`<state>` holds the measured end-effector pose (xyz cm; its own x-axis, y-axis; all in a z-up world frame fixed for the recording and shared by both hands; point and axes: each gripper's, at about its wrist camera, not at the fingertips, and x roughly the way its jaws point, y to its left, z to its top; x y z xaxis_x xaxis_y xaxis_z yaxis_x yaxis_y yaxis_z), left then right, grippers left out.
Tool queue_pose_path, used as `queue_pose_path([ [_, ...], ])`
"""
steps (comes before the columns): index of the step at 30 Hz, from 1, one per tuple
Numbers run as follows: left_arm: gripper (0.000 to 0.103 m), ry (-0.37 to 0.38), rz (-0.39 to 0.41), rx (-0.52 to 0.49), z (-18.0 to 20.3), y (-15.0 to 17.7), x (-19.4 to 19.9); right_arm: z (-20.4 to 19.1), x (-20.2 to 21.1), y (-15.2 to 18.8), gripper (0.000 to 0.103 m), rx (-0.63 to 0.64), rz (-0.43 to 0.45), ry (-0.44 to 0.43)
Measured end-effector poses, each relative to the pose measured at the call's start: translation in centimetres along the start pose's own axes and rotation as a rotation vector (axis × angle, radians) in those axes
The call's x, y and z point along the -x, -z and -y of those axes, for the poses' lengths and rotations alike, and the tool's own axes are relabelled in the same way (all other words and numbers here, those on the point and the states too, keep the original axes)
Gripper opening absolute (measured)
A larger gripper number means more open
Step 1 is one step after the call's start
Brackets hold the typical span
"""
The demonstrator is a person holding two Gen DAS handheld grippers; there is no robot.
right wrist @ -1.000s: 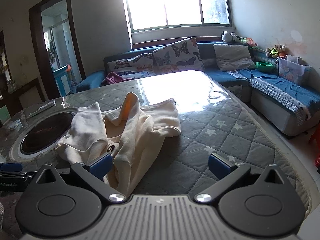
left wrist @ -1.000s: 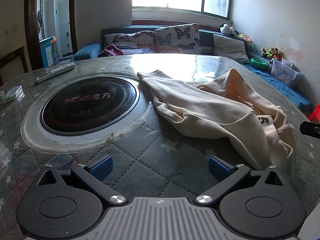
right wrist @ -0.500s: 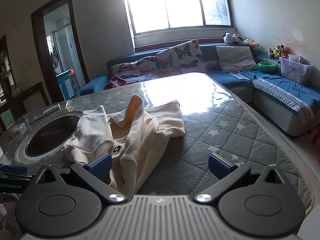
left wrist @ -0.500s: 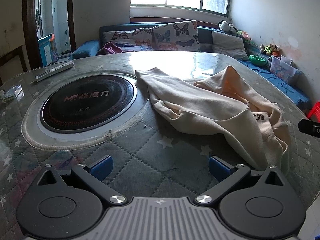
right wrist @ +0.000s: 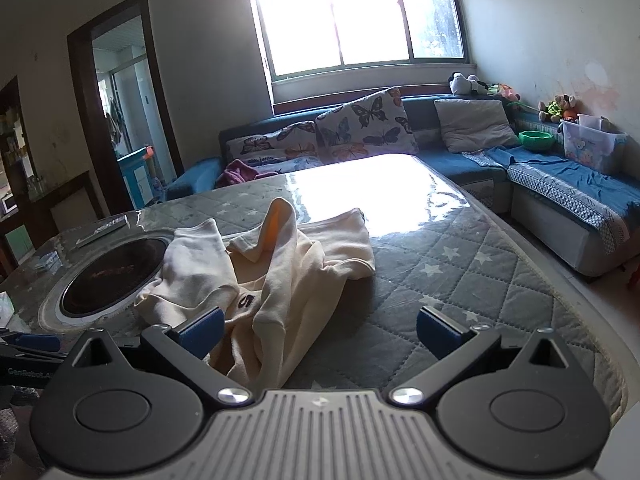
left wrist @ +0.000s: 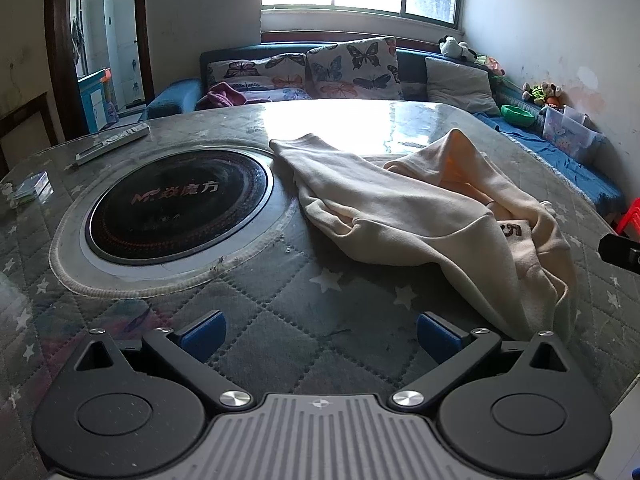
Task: Fold clothes
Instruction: 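Move both tools toward the crumpled cream sweatshirt on the table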
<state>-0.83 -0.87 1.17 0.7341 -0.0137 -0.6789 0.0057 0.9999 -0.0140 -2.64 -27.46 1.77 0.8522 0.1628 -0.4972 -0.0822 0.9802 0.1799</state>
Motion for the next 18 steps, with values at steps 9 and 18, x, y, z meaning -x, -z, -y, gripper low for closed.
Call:
queue_pose_path([
  [9,0.103,0.028,0.001,-0.028,0.7,0.2,0.5,-0.4,0.4,0.2,0.103,0.009,0.001,-0.01],
  [18,0.103,0.038,-0.003,-0.044,1.1,0.4,0.9,-1.4,0.5,0.7,0.103,0.038,-0.018,-0.027],
])
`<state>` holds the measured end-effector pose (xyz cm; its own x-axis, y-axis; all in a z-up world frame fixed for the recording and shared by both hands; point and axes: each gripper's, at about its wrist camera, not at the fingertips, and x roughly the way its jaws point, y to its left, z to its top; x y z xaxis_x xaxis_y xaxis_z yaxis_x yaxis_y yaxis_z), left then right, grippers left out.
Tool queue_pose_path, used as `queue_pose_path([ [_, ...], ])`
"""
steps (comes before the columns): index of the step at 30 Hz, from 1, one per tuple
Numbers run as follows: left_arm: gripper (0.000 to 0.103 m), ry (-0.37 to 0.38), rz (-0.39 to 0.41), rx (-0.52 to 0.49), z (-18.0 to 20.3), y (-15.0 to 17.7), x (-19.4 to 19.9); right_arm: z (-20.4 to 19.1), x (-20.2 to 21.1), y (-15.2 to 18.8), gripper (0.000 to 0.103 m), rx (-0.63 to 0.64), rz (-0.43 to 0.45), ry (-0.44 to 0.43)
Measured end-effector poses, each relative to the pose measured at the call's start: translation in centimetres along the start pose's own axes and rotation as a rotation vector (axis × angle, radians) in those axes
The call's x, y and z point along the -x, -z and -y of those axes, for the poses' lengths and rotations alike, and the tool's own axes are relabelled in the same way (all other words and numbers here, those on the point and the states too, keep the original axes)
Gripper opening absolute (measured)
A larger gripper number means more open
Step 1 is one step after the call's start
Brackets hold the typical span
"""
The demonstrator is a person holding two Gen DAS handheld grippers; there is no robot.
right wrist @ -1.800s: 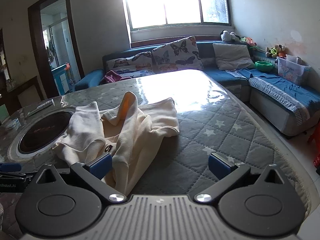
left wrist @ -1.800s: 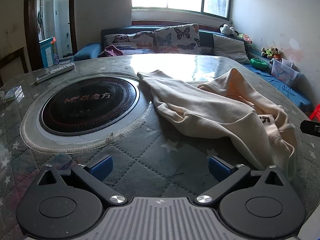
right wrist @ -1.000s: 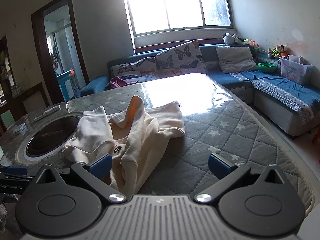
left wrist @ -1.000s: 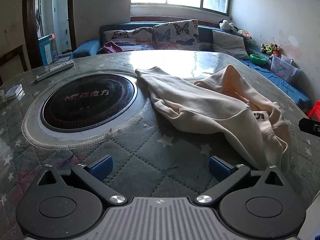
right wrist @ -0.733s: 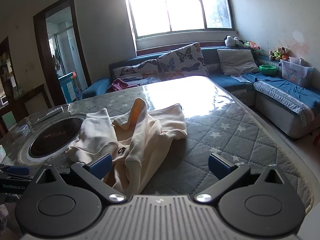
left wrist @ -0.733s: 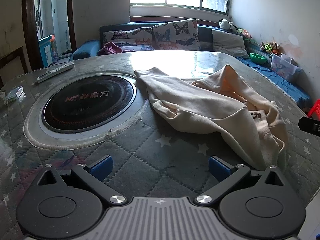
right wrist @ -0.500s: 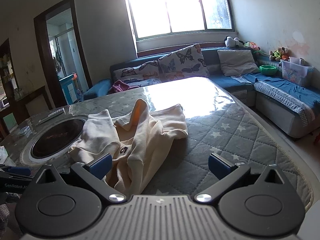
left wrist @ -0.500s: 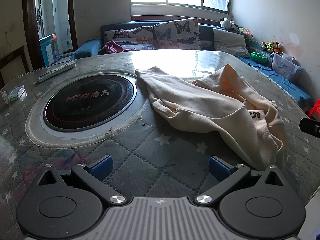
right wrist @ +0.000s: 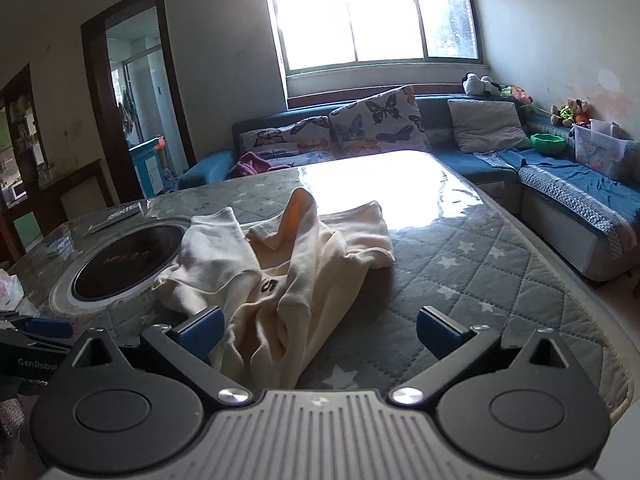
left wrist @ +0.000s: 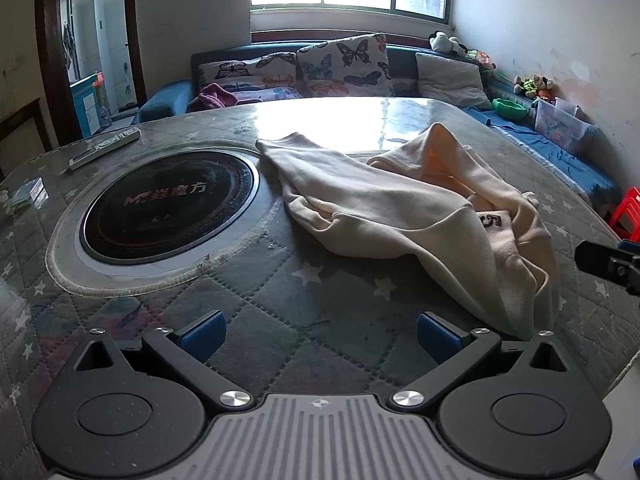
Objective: Fold clothes
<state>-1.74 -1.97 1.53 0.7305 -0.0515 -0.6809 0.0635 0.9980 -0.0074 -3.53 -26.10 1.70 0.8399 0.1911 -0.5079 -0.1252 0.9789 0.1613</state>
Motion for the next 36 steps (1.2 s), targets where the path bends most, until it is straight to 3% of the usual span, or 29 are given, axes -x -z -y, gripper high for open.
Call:
queue_pose_path([
  [36,0.103,0.065,-0.048,-0.041,2.2,-0.9,-1.3,-1.2,-2.0,0.8,0.103,0.049,-0.083,-0.022],
])
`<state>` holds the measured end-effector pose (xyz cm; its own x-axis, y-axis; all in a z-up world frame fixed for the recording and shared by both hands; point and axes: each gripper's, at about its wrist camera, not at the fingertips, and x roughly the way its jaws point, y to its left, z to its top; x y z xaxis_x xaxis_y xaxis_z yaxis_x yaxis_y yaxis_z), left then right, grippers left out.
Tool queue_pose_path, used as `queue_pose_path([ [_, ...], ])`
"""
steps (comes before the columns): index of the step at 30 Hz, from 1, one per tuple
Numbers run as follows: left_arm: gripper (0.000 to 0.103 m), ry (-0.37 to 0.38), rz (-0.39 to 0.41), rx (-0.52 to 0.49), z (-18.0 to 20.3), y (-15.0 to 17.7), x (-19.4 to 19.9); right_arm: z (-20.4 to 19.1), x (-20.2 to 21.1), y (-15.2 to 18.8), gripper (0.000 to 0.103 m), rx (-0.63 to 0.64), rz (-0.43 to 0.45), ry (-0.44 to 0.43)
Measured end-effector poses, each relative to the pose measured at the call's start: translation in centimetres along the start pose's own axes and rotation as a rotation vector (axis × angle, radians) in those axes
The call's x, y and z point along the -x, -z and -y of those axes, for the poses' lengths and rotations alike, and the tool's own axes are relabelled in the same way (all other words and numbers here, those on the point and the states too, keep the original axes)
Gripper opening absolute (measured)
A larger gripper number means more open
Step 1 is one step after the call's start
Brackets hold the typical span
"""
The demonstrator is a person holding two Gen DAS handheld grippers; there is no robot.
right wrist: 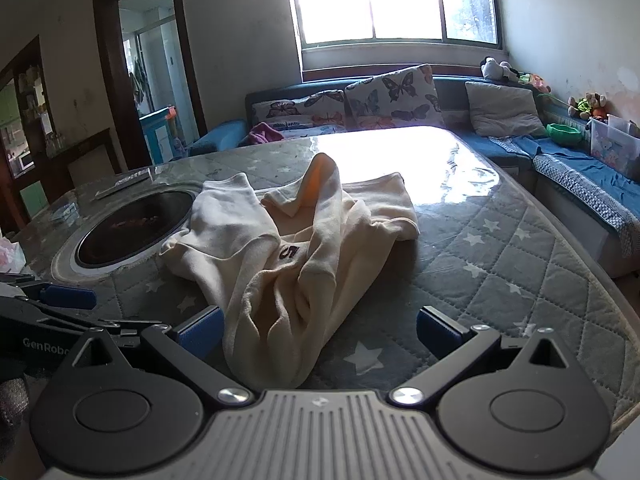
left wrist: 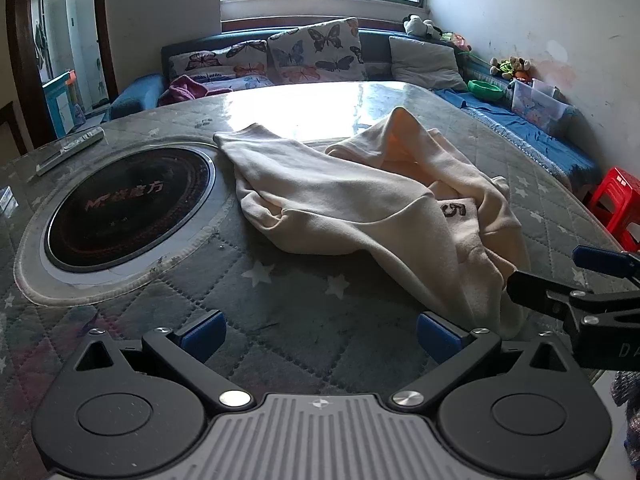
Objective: Fold clothes
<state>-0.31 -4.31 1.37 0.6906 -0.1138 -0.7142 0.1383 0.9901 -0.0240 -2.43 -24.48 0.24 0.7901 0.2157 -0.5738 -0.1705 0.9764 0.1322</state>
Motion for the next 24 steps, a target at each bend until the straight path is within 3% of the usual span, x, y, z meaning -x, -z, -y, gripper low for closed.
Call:
queue_pose_path([
  [24,0.103,0.03,-0.031,0.047,-1.0,-1.0,-1.3,-0.1,-2.3,-0.6,0.103,-0.005,-0.054,-0.047],
])
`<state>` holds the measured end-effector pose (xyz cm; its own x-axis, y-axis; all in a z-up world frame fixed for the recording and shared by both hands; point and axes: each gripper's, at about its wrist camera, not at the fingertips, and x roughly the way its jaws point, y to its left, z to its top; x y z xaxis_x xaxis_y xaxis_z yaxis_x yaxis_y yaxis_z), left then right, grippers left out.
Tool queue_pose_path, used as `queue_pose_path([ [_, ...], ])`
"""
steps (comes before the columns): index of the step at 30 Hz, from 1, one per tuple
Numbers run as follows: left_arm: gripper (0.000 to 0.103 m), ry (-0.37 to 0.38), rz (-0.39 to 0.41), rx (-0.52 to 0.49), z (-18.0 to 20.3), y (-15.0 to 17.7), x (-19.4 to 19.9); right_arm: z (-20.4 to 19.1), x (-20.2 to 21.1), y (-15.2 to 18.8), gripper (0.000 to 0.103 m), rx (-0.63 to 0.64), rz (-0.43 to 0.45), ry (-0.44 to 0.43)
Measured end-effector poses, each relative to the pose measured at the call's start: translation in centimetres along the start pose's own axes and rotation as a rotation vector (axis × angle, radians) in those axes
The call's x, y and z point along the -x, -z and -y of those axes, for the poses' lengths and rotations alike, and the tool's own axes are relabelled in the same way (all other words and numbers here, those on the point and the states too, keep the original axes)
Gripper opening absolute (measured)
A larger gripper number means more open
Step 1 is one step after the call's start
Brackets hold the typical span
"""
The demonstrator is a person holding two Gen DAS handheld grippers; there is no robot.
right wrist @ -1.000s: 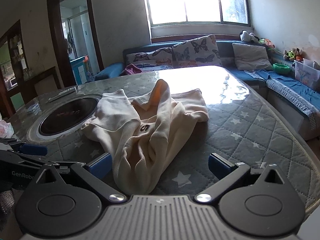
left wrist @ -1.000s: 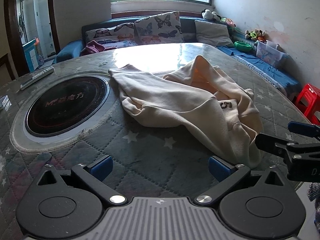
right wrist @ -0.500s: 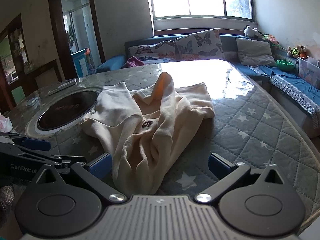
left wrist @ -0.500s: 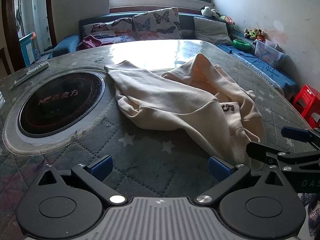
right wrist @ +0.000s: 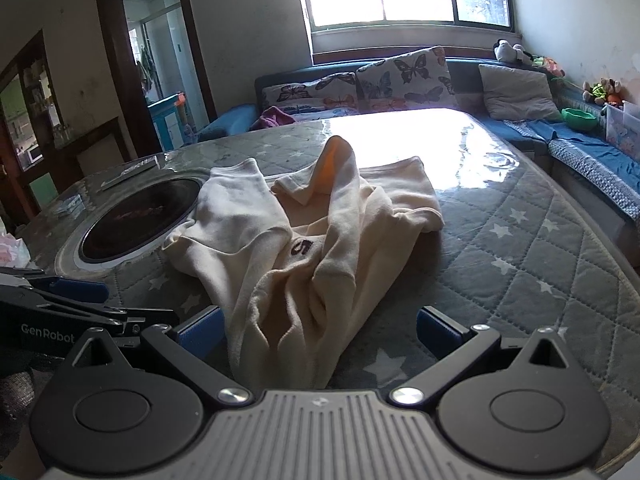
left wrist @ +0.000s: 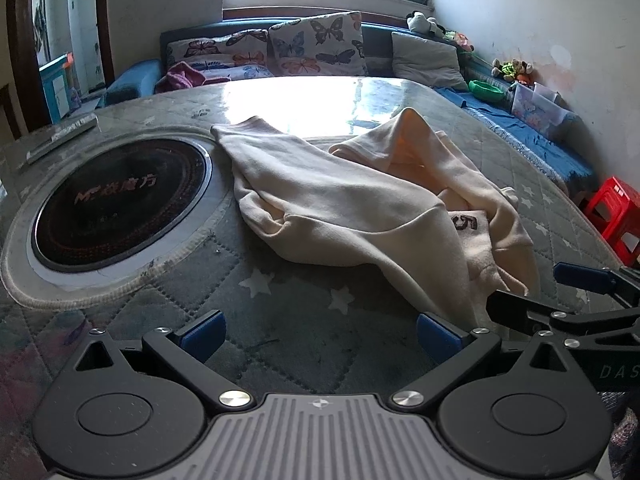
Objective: Fold clothes
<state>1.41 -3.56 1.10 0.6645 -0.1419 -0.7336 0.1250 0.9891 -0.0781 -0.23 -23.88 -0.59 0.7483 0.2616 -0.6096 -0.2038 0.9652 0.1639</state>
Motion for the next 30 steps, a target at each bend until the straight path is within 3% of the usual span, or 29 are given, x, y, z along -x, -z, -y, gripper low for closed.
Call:
queue_pose_path([
  [16,0.103,0.007,0.03,0.037,0.0,-0.8,1.1,0.1,0.8,-0.8,0.103,-0.007,0.037,-0.014],
  [30,0.103,-0.031,0.068,0.014,0.0,-1.5,1.4,-0.2,0.4,-1.4,0.103,0.009,0.057,-0.023],
])
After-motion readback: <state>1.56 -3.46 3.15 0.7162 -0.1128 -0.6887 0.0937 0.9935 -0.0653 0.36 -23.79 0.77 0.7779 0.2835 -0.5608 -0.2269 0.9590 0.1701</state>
